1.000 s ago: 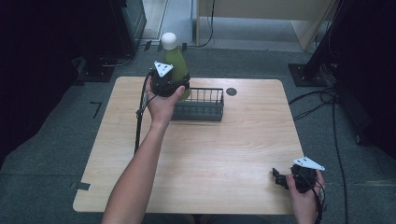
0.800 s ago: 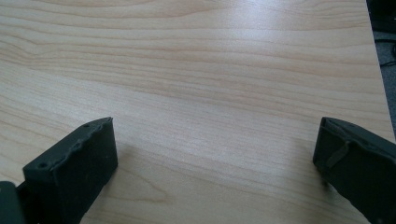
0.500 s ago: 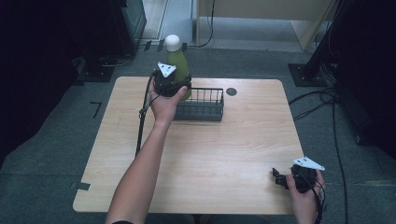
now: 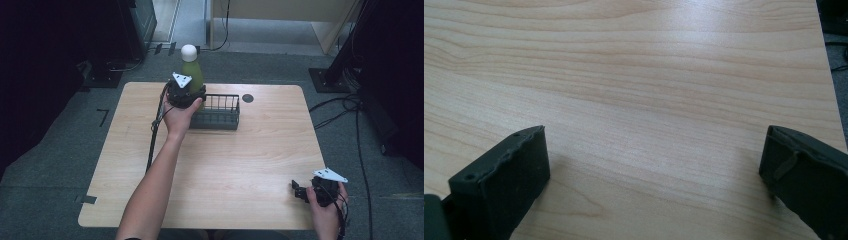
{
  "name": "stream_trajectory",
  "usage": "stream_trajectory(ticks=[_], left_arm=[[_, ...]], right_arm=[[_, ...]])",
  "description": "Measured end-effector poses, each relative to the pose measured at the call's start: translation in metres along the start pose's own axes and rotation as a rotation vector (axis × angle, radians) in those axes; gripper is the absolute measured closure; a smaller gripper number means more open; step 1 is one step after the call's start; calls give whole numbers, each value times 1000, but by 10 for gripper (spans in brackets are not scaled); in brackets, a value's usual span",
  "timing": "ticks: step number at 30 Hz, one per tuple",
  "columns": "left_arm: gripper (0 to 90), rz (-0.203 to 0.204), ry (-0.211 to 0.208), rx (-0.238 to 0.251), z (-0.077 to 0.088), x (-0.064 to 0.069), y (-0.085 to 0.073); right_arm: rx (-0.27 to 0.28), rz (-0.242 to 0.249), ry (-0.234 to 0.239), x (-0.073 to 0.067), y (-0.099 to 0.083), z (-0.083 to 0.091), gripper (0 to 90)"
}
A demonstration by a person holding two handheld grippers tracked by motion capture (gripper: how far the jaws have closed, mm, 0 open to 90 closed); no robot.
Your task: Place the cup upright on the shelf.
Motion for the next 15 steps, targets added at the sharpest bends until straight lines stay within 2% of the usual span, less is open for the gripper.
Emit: stream_trajectory(ticks=[10, 15], left_arm=[[210, -11, 23, -24, -2, -6, -15], [209, -25, 29, -38, -5, -5, -21]], right_arm=[[-3, 9, 10, -2, 0, 0, 0], [-3, 9, 10, -2, 0, 0, 0]])
Point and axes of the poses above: each handheld gripper's, and its own axes: z roughly backward along the jaws, y roughly out of its top, x roughly to its right, the point moved 6 cm from there along -z, roughly forward along the jaws, and after that the axes turned 7 degrees about y, right-handed, at the moved point
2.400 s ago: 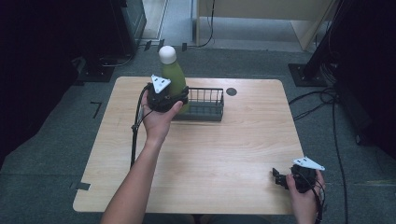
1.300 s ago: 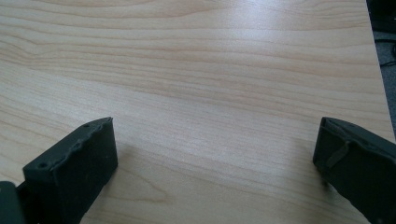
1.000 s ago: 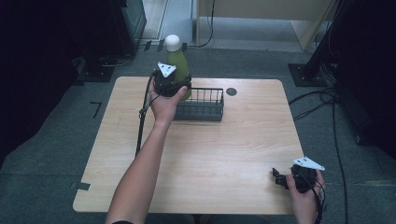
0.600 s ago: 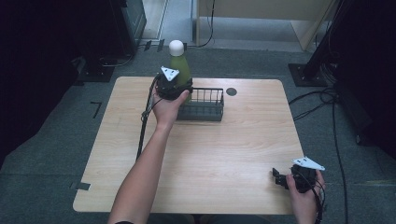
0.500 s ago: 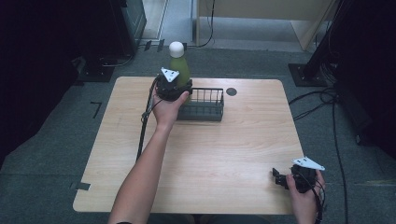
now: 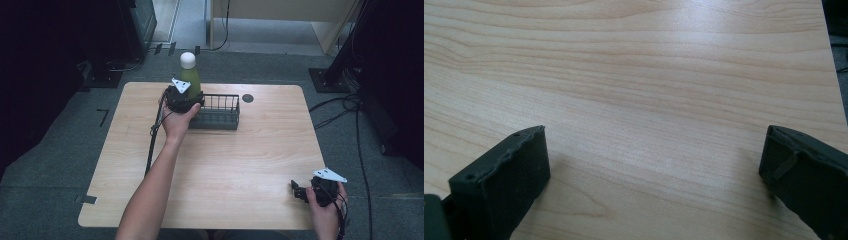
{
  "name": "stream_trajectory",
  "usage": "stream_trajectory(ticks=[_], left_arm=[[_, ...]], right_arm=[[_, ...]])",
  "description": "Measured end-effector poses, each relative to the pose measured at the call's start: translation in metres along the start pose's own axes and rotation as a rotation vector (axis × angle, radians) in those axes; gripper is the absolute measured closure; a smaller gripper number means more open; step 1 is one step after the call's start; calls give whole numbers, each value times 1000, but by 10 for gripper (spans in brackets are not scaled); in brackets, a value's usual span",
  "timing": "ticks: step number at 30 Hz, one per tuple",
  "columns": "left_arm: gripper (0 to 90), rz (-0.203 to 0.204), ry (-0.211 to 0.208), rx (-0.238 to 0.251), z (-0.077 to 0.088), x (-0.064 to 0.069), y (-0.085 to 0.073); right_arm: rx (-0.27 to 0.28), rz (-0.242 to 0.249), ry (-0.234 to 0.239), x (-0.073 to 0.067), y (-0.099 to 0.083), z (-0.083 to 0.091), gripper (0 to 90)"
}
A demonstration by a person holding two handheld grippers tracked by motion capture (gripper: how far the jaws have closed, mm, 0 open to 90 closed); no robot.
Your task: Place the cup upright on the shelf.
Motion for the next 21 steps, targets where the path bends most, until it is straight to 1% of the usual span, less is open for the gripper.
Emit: stream_trajectory(ticks=[5, 8, 10, 13, 17, 21], left_arm=[[209, -10, 5, -2, -1, 2, -2], [209, -16, 4, 8, -1, 2, -3], [208, -9, -1, 20, -1, 1, -4], [207, -7, -7, 26, -1, 1, -5], [202, -21, -23, -1, 0, 0, -4], [197, -28, -25, -7, 1, -1, -4]], right_arm=[[0, 0, 0, 0, 0, 0, 0], [0, 0, 0, 0, 0, 0, 0], [0, 0, 0, 0, 0, 0, 0], [0, -1, 0, 0, 0, 0, 0], [0, 0, 0, 0, 0, 0, 0], [0, 1, 0, 0, 0, 0, 0]])
Point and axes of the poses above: each handheld gripper's, and its own axes: z roughly backward along the jaws, y roughly out of its top, x roughly to its right, the point moved 6 cm from there along -z, roughly forward along the jaws, and after that the axes turned 7 degrees about y, right-handed, at the moved point
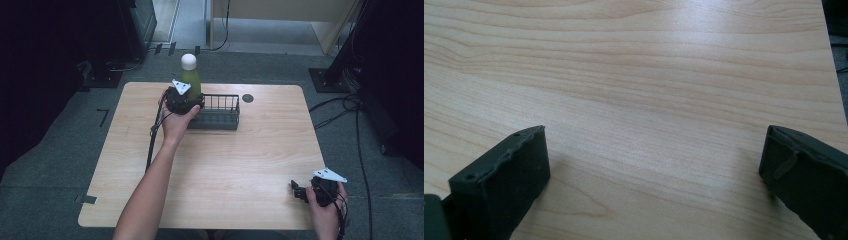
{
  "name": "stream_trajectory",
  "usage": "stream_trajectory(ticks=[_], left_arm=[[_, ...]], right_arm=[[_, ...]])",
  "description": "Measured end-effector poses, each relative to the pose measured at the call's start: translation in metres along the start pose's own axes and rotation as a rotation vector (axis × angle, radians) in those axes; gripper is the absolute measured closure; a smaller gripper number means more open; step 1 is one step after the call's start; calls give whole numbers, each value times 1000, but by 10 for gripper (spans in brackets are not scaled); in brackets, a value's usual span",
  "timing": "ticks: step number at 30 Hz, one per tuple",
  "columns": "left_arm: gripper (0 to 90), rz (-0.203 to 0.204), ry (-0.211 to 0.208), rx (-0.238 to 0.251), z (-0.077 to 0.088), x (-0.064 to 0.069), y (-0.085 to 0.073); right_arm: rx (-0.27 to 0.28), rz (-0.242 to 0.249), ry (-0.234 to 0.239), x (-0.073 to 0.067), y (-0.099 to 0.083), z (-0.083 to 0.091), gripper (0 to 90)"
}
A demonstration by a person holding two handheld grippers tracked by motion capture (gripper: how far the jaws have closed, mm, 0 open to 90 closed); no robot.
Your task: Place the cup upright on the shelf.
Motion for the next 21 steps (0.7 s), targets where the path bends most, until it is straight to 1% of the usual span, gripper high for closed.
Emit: stream_trajectory(ticks=[4, 5, 7, 11, 16, 21], left_arm=[[153, 10, -3, 6, 2, -1, 2], [144, 20, -6, 12, 4, -3, 3], [141, 26, -10, 19, 6, -4, 5], [122, 22, -20, 17, 9, -4, 7], [123, 20, -30, 19, 13, -3, 7], [154, 10, -28, 14, 17, -4, 8]], right_arm=[[0, 0, 0, 0, 0, 0, 0], [0, 0, 0, 0, 0, 0, 0], [0, 0, 0, 0, 0, 0, 0], [0, 0, 0, 0, 0, 0, 0], [0, 0, 0, 0, 0, 0, 0], [0, -1, 0, 0, 0, 0, 0]])
Point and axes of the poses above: each handheld gripper's, and its own axes: z roughly backward along the jaws, y roughly out of its top, x roughly to its right, the point moved 6 cm from there along -z, roughly forward along the jaws, and after that the axes turned 7 degrees about y, right-handed, at the moved point
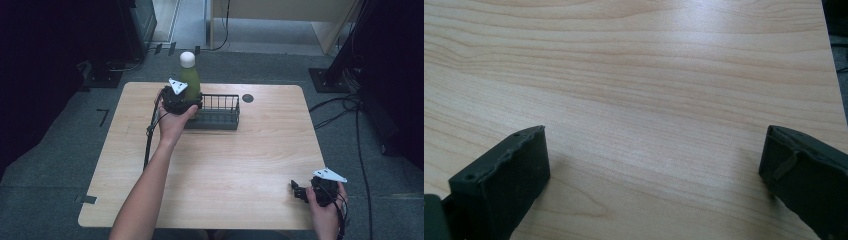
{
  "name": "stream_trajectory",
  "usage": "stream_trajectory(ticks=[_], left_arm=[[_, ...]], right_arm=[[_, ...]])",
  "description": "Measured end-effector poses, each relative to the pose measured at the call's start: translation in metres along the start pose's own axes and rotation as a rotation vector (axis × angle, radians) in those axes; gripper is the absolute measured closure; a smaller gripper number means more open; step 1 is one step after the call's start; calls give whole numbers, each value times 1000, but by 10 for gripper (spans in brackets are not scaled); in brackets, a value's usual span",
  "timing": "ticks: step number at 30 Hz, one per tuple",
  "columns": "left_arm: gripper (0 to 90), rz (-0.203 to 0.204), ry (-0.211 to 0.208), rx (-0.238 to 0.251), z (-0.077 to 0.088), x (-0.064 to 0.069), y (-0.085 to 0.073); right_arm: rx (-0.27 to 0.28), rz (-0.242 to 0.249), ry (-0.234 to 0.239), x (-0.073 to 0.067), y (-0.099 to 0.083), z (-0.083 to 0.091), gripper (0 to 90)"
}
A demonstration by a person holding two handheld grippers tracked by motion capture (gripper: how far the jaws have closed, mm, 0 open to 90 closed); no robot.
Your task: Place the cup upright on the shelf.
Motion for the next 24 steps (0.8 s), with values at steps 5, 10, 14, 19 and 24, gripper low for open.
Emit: stream_trajectory(ticks=[5, 10, 14, 19, 24], left_arm=[[173, -2, 3, -7, 1, -2, 0], [186, 6, 2, 0, 3, -4, 1], [167, 5, -6, 0, 4, -4, 1], [100, 16, -26, -7, 7, -4, 0], [74, 11, -46, -11, 14, -2, -2]], right_arm=[[0, 0, 0, 0, 0, 0, 0], [0, 0, 0, 0, 0, 0, 0], [0, 0, 0, 0, 0, 0, 0], [0, 0, 0, 0, 0, 0, 0], [0, 0, 0, 0, 0, 0, 0]])
Point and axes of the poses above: each handheld gripper's, and its own axes: z roughly backward along the jaws, y roughly out of its top, x roughly to its right, the point moved 6 cm from there along -z, roughly forward along the jaws, and after that the axes turned 7 degrees about y, right-handed, at the moved point
